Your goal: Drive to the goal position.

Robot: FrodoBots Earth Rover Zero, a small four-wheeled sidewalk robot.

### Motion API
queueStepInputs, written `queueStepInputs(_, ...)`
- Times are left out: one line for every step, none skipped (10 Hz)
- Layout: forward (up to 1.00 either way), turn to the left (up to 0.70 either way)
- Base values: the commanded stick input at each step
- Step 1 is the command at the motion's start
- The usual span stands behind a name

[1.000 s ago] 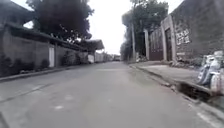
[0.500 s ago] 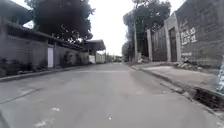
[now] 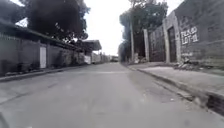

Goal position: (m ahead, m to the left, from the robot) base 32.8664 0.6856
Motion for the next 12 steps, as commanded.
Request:
queueStepInputs(0.85,0.00)
queueStepInputs(0.85,0.00)
queueStepInputs(0.85,0.00)
queueStepInputs(0.85,0.00)
queueStepInputs(0.85,0.00)
queueStepInputs(0.85,0.00)
queueStepInputs(0.85,0.00)
queueStepInputs(0.85,0.00)
queueStepInputs(0.85,0.00)
queueStepInputs(0.85,0.00)
queueStepInputs(0.85,0.00)
queueStepInputs(0.85,0.00)
